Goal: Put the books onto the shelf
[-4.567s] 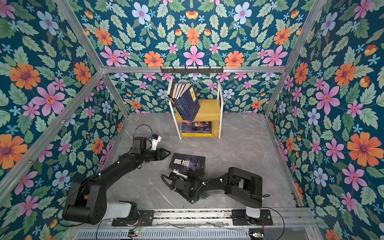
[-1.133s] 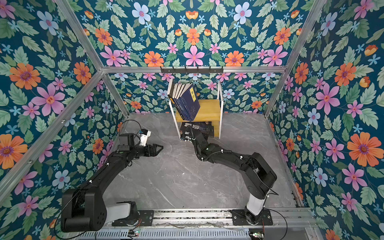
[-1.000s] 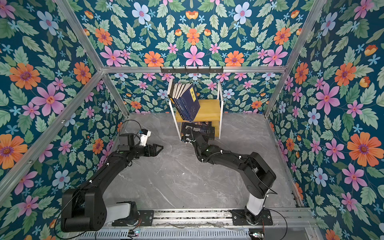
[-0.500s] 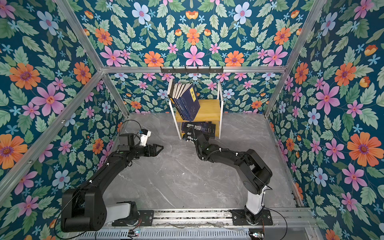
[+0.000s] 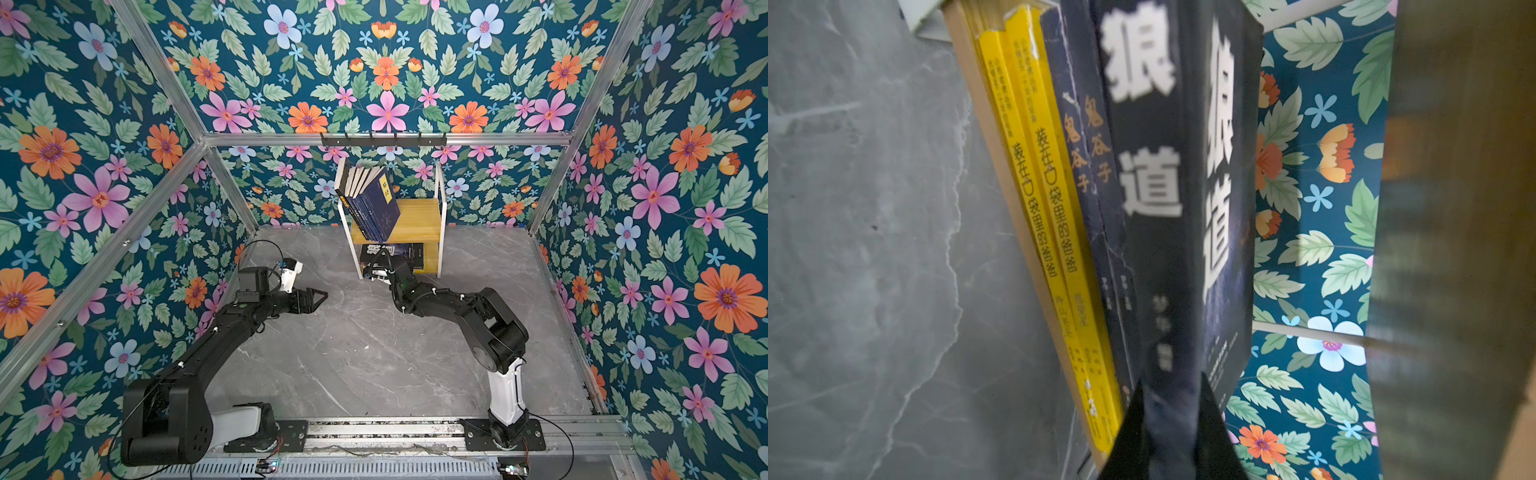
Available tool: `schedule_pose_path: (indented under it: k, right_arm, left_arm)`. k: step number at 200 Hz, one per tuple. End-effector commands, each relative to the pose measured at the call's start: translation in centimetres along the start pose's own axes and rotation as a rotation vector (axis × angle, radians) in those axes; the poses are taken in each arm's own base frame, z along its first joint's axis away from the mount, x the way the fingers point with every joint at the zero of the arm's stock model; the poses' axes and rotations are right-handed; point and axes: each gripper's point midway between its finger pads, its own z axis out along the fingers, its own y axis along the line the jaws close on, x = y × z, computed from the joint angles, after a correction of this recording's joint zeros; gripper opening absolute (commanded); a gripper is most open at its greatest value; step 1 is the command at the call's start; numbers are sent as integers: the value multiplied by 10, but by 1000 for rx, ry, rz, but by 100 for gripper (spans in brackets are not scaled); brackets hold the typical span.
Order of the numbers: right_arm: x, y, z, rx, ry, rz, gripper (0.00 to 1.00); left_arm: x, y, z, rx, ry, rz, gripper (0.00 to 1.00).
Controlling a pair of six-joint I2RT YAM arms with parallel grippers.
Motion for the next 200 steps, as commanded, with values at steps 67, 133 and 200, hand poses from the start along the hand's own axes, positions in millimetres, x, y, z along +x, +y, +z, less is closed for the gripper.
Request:
schedule_pose_path:
  k: [67,133,200]
  right_arm:
    - [3,30,-12,-226,-2,50,56]
    - [1,32,-22,-384,-6,197,68]
    - [5,23,-7,-379,29,244,55]
  left_arm:
    - [-2,-2,2,6,-5,26,97]
    - [-5,-2,1,4,-13,28,97]
    - [-6,-2,-3,8,-9,20,97]
